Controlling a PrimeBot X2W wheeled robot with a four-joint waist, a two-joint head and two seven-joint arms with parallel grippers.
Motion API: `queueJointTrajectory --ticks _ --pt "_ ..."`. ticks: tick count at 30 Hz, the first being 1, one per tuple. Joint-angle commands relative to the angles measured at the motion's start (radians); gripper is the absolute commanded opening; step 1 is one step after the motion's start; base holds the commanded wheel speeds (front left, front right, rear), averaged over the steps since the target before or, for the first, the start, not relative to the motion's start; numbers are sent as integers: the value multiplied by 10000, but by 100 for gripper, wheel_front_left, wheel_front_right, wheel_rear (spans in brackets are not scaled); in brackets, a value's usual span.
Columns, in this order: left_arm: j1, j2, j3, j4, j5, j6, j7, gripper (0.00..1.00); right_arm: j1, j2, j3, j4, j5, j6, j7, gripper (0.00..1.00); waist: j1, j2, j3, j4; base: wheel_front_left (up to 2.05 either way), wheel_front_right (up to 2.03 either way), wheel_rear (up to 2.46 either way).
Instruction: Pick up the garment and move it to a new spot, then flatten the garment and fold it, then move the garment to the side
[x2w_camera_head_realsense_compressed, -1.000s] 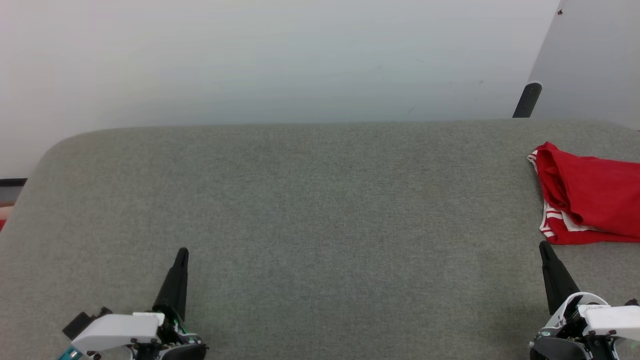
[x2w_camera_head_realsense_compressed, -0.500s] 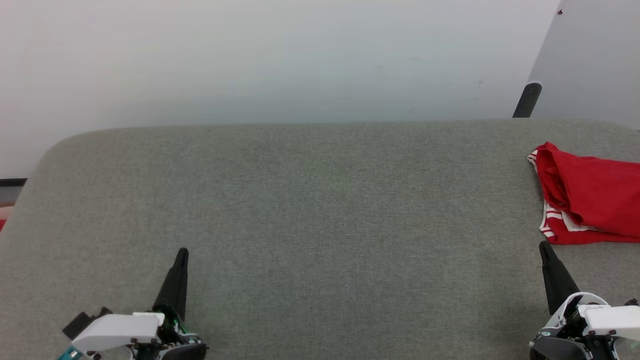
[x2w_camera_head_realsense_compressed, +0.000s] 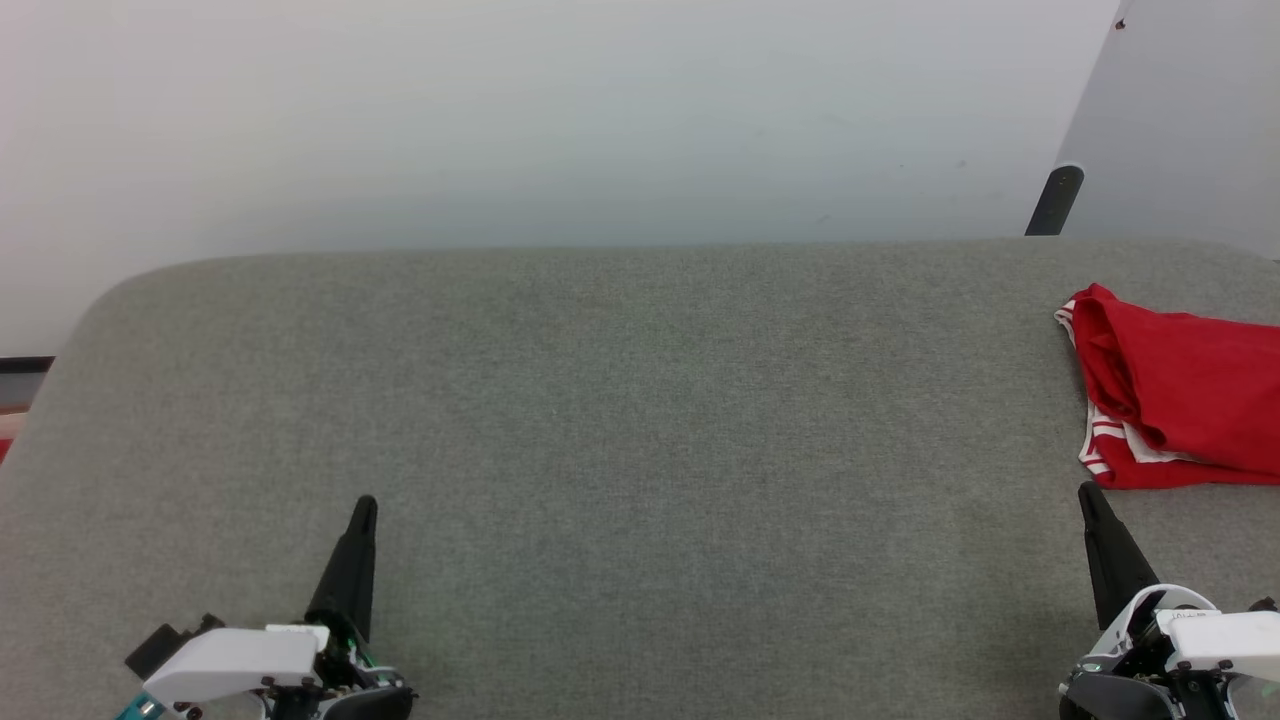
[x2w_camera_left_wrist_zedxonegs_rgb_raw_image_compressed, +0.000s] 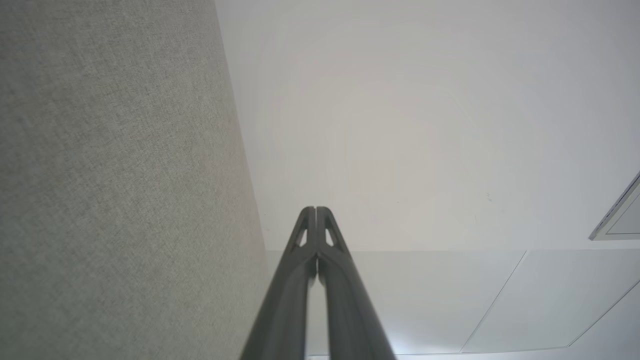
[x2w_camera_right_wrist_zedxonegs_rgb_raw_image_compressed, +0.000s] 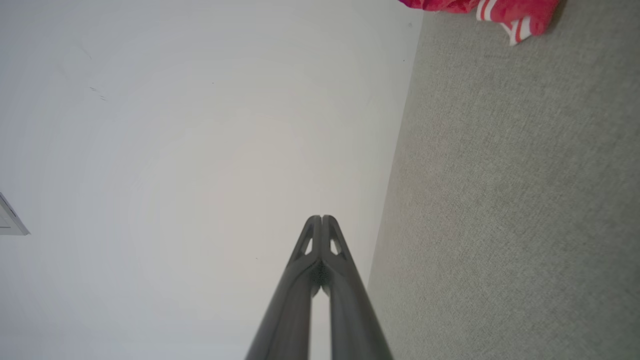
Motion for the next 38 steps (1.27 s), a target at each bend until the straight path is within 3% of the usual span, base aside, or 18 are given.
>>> queueJointTrajectory --ticks 1,38 --pt "-88 5 17 4 -31 -36 16 0 -23 34 32 0 41 0 20 0 0 -1 0 0 0 0 0" --pt "-88 5 16 3 -34 -36 13 0 -23 35 33 0 42 0 19 0 0 -1 0 0 0 0 0"
